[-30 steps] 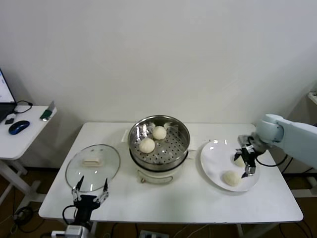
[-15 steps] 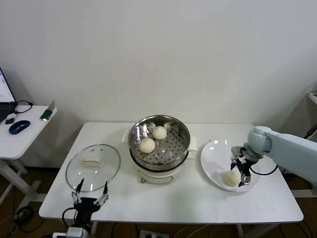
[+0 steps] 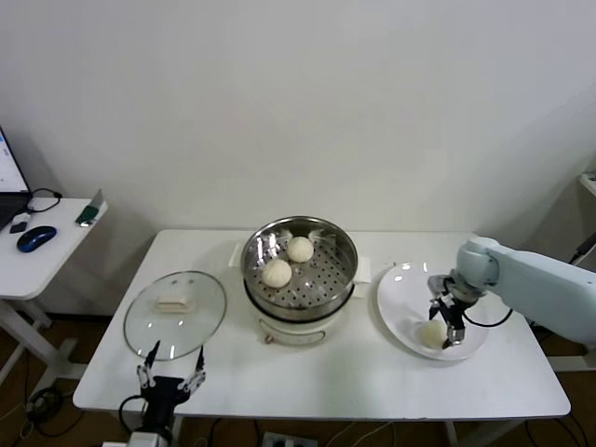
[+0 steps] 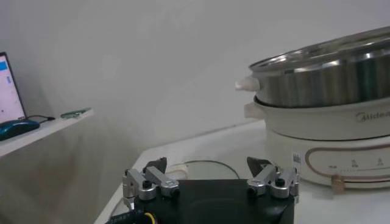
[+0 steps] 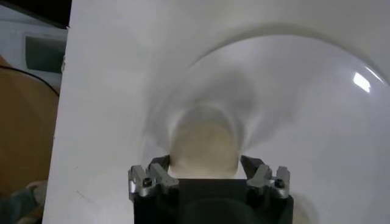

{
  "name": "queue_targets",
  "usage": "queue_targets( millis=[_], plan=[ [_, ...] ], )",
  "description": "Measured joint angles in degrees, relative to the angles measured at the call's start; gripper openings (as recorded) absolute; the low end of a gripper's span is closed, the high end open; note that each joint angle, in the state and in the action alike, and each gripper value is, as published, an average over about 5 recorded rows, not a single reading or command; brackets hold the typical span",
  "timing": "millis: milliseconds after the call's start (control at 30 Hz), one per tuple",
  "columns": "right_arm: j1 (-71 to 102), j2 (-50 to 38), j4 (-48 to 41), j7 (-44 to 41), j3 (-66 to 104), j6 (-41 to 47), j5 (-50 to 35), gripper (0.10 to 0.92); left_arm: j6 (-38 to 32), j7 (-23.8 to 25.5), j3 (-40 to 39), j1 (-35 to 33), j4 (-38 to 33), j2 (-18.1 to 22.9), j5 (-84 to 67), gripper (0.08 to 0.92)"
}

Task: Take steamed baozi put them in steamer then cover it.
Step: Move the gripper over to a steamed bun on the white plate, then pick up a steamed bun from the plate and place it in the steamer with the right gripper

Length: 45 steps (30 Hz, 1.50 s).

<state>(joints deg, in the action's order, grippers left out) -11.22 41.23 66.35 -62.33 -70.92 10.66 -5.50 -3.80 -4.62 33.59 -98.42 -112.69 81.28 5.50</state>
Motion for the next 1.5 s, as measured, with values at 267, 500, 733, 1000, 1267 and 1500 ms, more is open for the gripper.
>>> queue_targets(
  millis=[267, 500, 733, 1000, 1267, 1500],
  plan=[
    [-0.4, 0.4, -0.4, -0.6, -0.2, -0.7, 0.6, 0.715, -0.2, -0.1, 0.0, -0.3, 0.1, 0.0, 0.0, 0.823],
    [-2.9, 0.7, -0.2, -1.5, -1.0, -3.4, 1.4, 0.707, -0.3, -0.1, 0.0, -0.5, 0.2, 0.0, 0.1, 0.823],
    [-10.8, 1.9, 1.3, -4.6, -3.4, -12.6, 5.4, 0.704, -0.4, -0.1, 0.0, -0.9, -0.2, -0.1, 0.2, 0.823],
    [-24.0, 5.6, 4.7, -7.6, -6.8, -25.4, 7.8, 0.708, -0.4, 0.1, -0.1, -1.6, -0.5, -0.7, 0.6, 0.823],
    [-31.1, 12.6, 6.4, -9.1, -6.7, -34.3, 9.5, 0.712, -0.1, 0.0, -0.5, -1.9, -0.6, -0.7, 0.8, 0.823],
    [-31.2, 20.4, 7.3, -9.3, -5.9, -37.9, 11.7, 0.712, 0.4, 0.0, -0.3, -2.1, -1.1, -1.1, 0.6, 0.823]
  ],
)
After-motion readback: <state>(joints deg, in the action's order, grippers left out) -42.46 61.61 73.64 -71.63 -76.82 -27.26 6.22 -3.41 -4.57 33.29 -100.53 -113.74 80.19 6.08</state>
